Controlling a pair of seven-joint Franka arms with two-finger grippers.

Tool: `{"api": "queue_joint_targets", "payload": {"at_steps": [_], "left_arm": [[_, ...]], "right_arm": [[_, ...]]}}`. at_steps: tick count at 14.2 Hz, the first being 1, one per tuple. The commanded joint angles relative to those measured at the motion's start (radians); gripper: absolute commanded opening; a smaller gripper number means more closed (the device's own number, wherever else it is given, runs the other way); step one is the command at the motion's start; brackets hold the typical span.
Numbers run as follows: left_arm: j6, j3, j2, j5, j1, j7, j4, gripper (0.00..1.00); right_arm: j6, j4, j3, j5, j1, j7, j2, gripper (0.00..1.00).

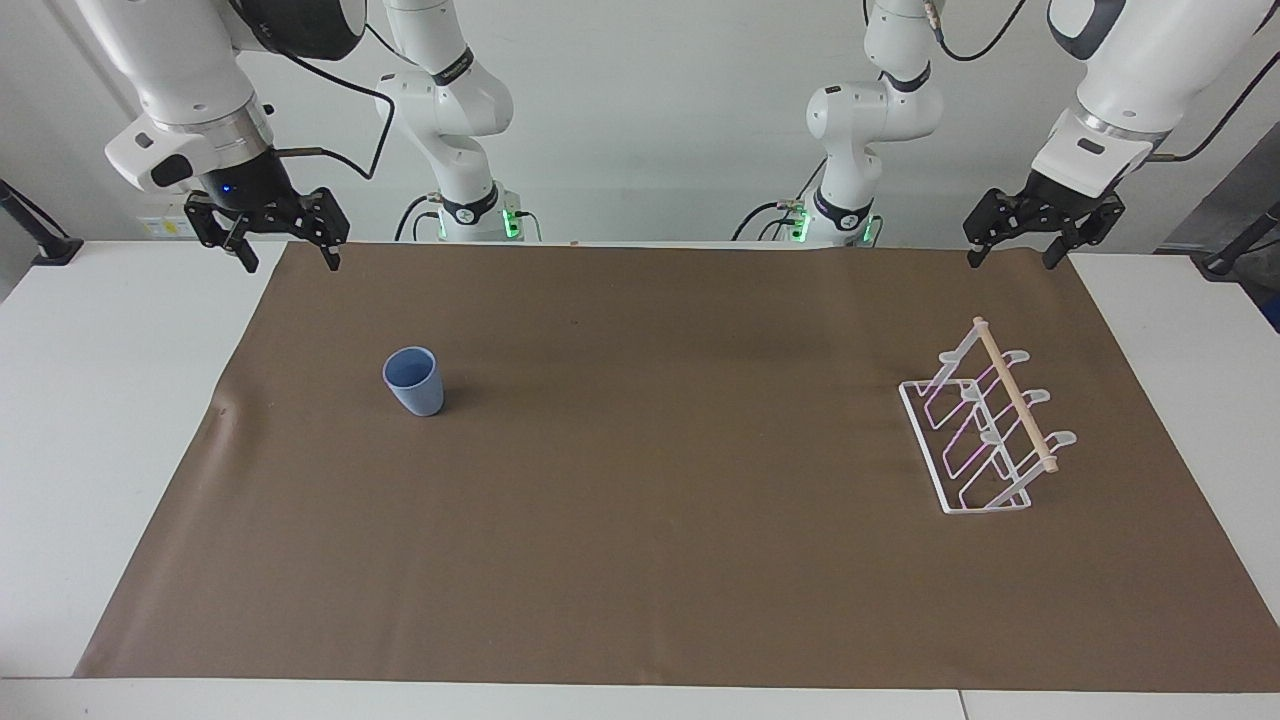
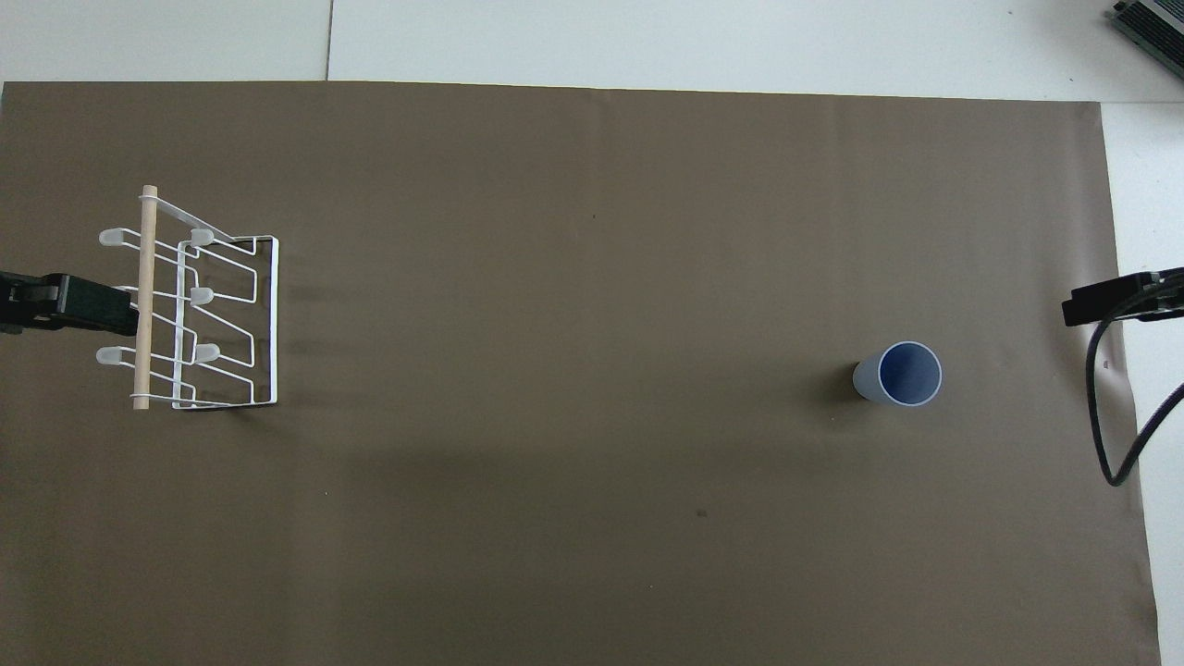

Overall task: Hang cup on cup holder
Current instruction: 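Move the right gripper down onto the light blue cup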

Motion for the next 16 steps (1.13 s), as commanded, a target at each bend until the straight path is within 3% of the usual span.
{"api": "queue_joint_targets", "payload": {"at_steps": [1, 7, 12, 16], "left_arm": [[-0.010, 0.003, -0.015, 0.018, -0.004, -0.010, -0.014, 1.00], [-0.010, 0.003, -0.015, 0.018, -0.004, -0.010, -0.014, 1.00], [-0.010, 0.003, -0.015, 0.018, -0.002, -0.010, -0.014, 1.00], [-0.010, 0.003, -0.015, 0.018, -0.002, -0.010, -0.014, 1.00]], "right_arm": [[-0.006, -0.021, -0.001, -0.005, -0.001, 0.005, -0.014, 1.00], [0.008, -0.053, -0.001, -0.004, 0.002, 0.000, -0.029, 1.00], [0.192, -0.270, 0.002, -0.004, 0.013, -0.003, -0.114, 1.00], [0.310, -0.392, 0.008, 0.048, 0.020, 0.005, -0.103, 1.00]]}}
